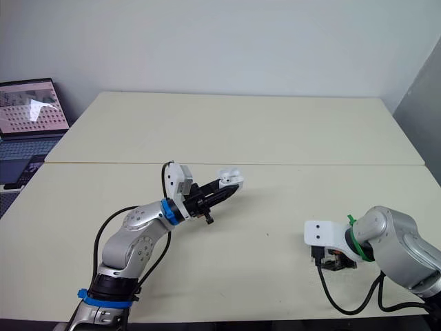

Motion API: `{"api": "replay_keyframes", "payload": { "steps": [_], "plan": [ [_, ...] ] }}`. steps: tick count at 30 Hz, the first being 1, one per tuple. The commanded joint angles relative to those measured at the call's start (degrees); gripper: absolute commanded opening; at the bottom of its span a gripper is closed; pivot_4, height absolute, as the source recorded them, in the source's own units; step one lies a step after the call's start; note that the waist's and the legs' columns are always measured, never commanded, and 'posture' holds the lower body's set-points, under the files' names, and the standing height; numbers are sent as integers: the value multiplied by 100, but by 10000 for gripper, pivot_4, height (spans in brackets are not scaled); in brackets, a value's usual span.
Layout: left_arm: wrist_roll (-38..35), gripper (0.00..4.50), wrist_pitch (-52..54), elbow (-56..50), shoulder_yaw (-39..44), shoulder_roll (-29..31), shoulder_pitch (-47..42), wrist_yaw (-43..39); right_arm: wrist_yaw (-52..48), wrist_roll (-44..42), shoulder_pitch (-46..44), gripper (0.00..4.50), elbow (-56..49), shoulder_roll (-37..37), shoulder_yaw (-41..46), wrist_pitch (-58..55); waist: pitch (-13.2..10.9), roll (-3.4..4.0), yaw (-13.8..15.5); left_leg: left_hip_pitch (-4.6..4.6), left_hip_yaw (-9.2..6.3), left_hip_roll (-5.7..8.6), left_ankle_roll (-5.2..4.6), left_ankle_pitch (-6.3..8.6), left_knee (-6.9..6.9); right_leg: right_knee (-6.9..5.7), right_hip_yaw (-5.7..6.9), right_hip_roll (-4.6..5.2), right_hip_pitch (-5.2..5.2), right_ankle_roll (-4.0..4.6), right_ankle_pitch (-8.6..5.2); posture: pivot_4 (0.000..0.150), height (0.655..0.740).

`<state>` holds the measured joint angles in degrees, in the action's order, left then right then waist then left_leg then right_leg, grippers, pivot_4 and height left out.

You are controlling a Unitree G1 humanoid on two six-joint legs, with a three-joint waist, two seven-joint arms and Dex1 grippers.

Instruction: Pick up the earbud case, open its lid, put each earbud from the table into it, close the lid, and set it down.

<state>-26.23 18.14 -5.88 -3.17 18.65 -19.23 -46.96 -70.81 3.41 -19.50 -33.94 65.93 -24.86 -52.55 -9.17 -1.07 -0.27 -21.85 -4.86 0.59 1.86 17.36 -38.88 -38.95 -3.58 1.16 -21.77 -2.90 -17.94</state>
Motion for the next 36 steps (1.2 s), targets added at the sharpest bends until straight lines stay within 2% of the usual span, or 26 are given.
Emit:
{"api": "replay_keyframes", "payload": {
  "steps": [1,3,9,13,22,26,31,36],
  "plan": [
    [4,8010,-165,-84,10,-17,-25,-58,21,-3,-60,10740,-112,50,-55,-8,0,0,3,0,0,0,0,0,0,0,0,0,0,0,0,1500,7400],
    [9,8010,-177,-79,9,-17,-18,-62,43,11,-63,3779,-109,48,-60,4,0,0,4,0,0,1,0,0,0,0,0,1,0,0,0,1500,7400],
    [23,8010,-205,-59,0,-10,-16,-70,97,32,-44,3604,-98,85,-25,81,0,0,4,0,0,1,0,0,0,0,0,1,0,0,0,1500,7400],
    [35,8010,-223,-36,-8,-17,-32,-62,493,-28,-254,3604,36,-296,372,460,-1,1,-4,0,2,0,0,0,0,-1,0,1,-1,0,0,1500,7400],
    [19,8010,-186,-42,-3,-262,-29,224,1869,-857,-692,3604,911,-2308,2054,1451,-5,-2,12,-10,5,3,2,-1,2,-2,-3,2,-12,0,0,1500,7400],
    [85,8010,-251,-45,-112,-426,20,295,2483,-1643,-590,3604,950,-3646,2682,2045,-4,-2,9,-17,14,5,2,-2,1,-12,-9,4,-26,1,1,1500,7400],
    [59,8010,-240,-7,-82,-551,17,361,2841,-1790,-400,3604,1035,-4349,2659,2814,-4,-1,0,-17,15,5,1,-1,3,-14,-10,3,-29,1,1,1500,7400],
    [14,8010,-234,1,-60,-582,13,364,2996,-2179,-323,3604,1027,-4790,2506,2917,-3,1,-20,-16,16,4,2,-2,3,-15,-11,2,-30,1,1,1500,7400]
  ]
}}
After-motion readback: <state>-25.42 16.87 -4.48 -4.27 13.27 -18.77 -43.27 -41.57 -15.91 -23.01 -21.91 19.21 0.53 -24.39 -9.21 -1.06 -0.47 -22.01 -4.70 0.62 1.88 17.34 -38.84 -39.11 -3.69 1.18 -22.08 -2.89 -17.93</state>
